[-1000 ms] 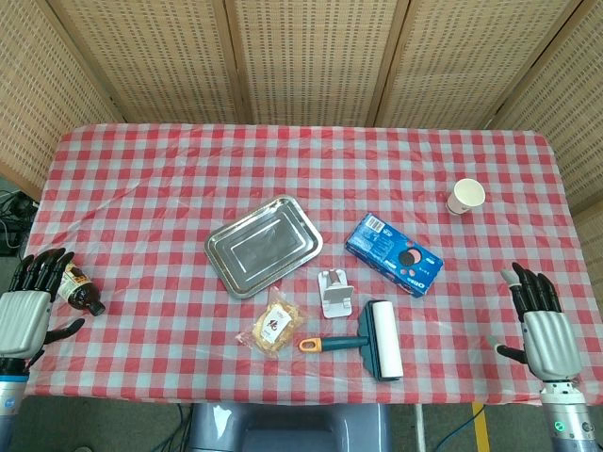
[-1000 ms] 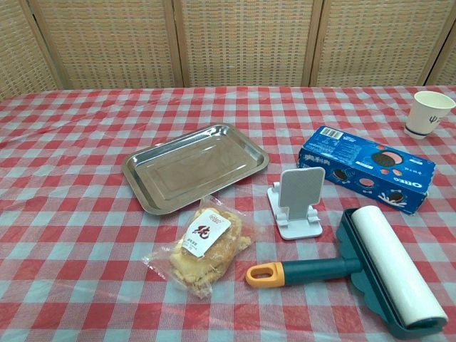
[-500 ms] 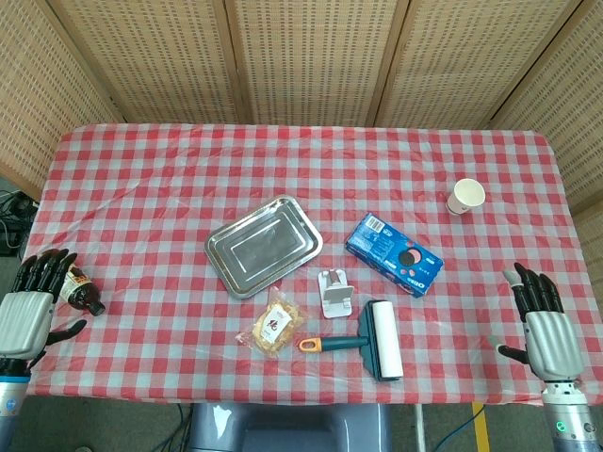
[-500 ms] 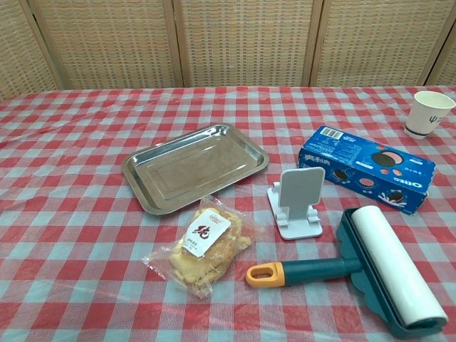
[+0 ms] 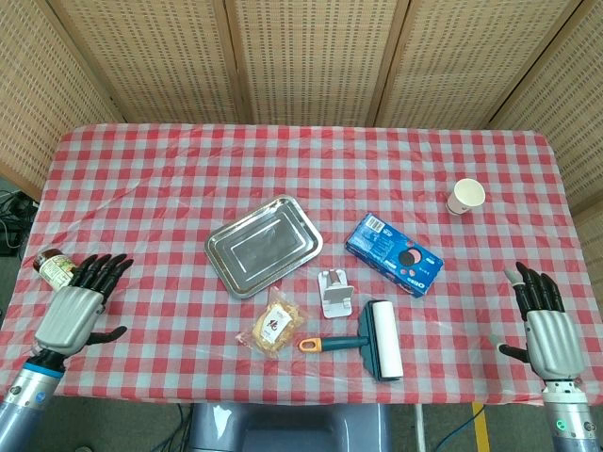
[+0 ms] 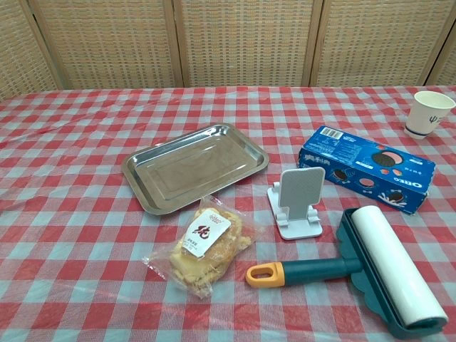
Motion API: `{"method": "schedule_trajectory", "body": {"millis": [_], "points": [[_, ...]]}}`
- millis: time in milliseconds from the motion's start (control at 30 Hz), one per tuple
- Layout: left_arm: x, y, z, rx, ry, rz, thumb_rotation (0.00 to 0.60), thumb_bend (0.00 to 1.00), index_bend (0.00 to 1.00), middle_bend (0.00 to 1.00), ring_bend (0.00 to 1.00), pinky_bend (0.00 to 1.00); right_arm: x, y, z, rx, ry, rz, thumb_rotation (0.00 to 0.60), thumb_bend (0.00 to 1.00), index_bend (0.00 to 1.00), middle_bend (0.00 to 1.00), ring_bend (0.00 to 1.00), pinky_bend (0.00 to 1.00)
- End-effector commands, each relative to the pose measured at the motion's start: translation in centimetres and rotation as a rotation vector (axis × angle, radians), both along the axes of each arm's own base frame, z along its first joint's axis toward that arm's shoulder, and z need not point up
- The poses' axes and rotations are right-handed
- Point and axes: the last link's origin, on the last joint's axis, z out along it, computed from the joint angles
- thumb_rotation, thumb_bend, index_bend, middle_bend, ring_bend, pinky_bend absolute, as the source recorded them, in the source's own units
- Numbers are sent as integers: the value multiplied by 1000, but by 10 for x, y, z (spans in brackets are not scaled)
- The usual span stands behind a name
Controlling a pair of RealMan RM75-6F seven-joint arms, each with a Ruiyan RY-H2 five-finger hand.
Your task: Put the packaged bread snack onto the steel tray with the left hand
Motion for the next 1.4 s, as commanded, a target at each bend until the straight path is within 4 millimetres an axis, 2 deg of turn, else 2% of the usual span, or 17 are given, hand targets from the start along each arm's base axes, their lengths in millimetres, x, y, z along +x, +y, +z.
{"method": "schedule_trajectory", "body": {"millis": [33,133,400,867,1033,1233,1400], "points": [[28,6,-20,-102,13,-83,600,63,0,0,0,0,-1,0,0,-1,-3,-4,600,84,45,0,0,0],[47,9,-35,-161,1,-104,600,65,0,0,0,0,-1,-1,0,-1,-6,-9,600,84,45,0,0,0],[80,17,-67,-264,34,-161,600,65,0,0,0,0,-1,-1,0,1,-13,-9,600,83,45,0,0,0],[141,50,-104,-392,115,-201,600,64,0,0,0,0,-2,-1,1,-1,-32,-16,600,84,45,0,0,0],[155,55,-118,-418,177,-228,600,65,0,0,0,0,-3,-1,1,-1,-37,-18,600,84,45,0,0,0],[169,55,-146,-489,234,-221,600,65,6,0,0,0,-7,-1,5,-7,-22,-33,600,82,45,0,0,0],[174,59,-154,-500,260,-195,600,65,10,0,0,0,-10,-1,7,-15,-53,-61,600,81,45,0,0,0]]}}
